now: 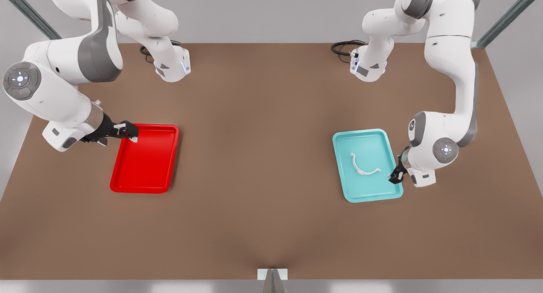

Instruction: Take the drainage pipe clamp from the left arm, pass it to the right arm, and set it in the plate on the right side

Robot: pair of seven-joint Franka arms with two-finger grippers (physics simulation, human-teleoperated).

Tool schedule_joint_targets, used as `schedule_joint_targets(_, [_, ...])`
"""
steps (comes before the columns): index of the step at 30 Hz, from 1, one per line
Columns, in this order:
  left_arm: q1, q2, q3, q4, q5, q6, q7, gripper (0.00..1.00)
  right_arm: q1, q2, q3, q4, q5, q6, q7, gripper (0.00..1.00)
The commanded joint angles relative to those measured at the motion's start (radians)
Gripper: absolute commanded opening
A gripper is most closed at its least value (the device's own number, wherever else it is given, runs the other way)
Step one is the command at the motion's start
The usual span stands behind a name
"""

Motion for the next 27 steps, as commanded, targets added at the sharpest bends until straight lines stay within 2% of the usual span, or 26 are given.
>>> schedule_joint_targets(1, [0.000, -0.009, 0.000, -0.049, -0.001, 0.215, -1.049, 1.00, 0.000, -0.001, 0.000, 0.000, -0.009, -0.001, 0.008, 1.00])
schedule_joint_targets(4, [-0.013, -0.023, 0.000, -0.164, -0.001, 0.311, -1.112, 1.00, 0.000, -0.001, 0.000, -0.001, -0.009, -0.002, 0.006, 1.00])
schedule_joint_targets(8, [-0.037, -0.009, 0.000, -0.235, 0.000, 0.391, -1.129, 1.00, -0.003, -0.001, -0.003, -0.001, -0.007, -0.002, 0.003, 1.00])
schedule_joint_targets(18, [-0.041, 0.081, 0.006, -0.270, 0.011, 0.531, -1.137, 1.00, -0.001, -0.001, -0.003, -0.003, -0.010, -0.004, 0.001, 1.00])
schedule_joint_targets(23, [-0.043, 0.115, 0.009, -0.270, 0.029, 0.541, -1.134, 1.00, 0.000, -0.001, -0.002, -0.004, -0.009, -0.004, 0.003, 1.00])
schedule_joint_targets(27, [-0.041, 0.141, 0.012, -0.269, 0.029, 0.555, -1.134, 0.84, 0.000, -0.001, -0.002, -0.004, -0.009, -0.004, 0.001, 1.00])
